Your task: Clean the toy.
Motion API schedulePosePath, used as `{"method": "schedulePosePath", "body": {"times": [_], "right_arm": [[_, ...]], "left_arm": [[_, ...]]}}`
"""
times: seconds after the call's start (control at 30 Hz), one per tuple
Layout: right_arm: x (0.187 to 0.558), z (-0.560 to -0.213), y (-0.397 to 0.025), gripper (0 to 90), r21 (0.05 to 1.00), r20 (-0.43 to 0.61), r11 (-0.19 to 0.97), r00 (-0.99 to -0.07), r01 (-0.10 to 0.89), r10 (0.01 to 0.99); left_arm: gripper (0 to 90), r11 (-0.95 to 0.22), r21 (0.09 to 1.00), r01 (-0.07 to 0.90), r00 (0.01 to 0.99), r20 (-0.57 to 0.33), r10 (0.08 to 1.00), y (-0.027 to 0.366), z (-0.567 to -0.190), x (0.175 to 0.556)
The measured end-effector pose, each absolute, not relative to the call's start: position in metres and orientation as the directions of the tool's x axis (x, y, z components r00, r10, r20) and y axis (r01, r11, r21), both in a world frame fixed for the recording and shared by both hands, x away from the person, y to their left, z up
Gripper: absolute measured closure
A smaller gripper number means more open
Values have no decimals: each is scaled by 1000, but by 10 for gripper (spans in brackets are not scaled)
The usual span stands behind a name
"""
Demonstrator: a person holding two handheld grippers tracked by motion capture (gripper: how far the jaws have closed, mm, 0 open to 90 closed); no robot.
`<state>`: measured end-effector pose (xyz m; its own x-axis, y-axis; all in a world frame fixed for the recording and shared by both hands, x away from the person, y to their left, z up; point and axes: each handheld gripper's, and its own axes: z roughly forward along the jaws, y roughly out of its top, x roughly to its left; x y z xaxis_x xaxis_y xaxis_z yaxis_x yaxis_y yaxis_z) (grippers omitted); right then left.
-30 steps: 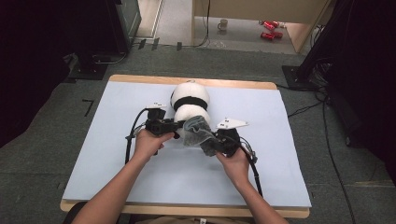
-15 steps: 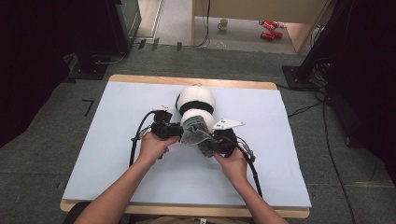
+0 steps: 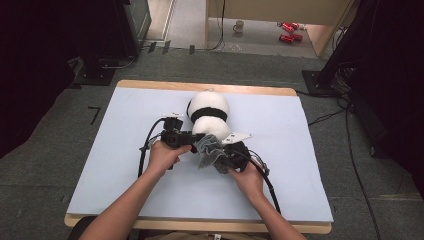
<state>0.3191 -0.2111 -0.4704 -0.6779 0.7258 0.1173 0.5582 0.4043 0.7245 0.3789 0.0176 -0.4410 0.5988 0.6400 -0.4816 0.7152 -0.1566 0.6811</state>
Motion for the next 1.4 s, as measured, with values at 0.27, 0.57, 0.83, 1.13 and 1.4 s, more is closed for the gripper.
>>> {"method": "schedulePosePath", "body": {"times": [0.27,0.57,0.83,1.13,1.4], "right_arm": [[327,-483,-215,782,686,137,403,-652,606,746],[335,-462,-233,778,662,132,379,-598,647,790],[346,-448,-268,777,684,155,272,-499,677,852],[366,-451,-292,765,689,196,171,-408,704,892],[378,-467,-284,741,684,176,196,-420,702,890]], "left_arm": [[627,-149,709,690,612,-460,643,31,-431,382],[627,-128,755,644,635,-433,640,50,-419,386],[626,-88,758,646,601,-435,671,81,-416,394],[614,-75,753,653,578,-432,692,115,-429,400],[580,-121,745,656,592,-408,695,119,-445,398]]}}
